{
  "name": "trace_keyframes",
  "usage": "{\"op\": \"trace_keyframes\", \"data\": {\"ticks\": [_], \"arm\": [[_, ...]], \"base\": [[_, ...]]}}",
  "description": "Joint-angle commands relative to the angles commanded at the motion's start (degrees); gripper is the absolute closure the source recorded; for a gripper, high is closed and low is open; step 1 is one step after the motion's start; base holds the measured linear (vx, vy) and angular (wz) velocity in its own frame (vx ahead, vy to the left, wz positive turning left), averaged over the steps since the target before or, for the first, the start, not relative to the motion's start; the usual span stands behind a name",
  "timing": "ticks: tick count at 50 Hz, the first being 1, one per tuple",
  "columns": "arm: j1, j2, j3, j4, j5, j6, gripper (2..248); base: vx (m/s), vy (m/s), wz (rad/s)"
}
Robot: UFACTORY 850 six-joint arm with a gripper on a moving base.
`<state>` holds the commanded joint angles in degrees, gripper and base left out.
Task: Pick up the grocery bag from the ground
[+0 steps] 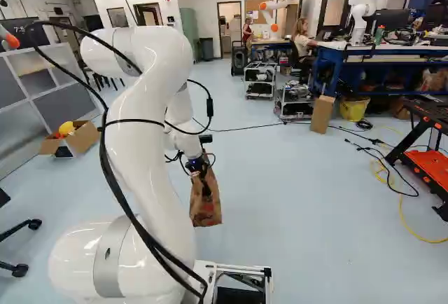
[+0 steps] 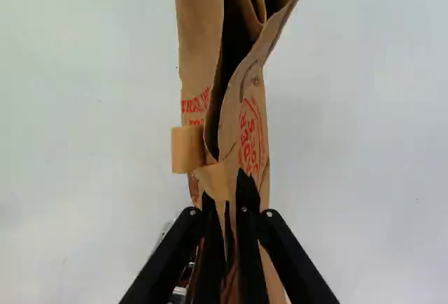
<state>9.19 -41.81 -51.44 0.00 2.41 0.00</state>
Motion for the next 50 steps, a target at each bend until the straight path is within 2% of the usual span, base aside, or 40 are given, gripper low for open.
{"op": "trace_keyframes", "data": {"ticks": [50], "arm": [[2.24, 19.49, 18.88, 0.0, 0.0, 0.0, 229]], "base": [[0.0, 0.0, 0.0]]}}
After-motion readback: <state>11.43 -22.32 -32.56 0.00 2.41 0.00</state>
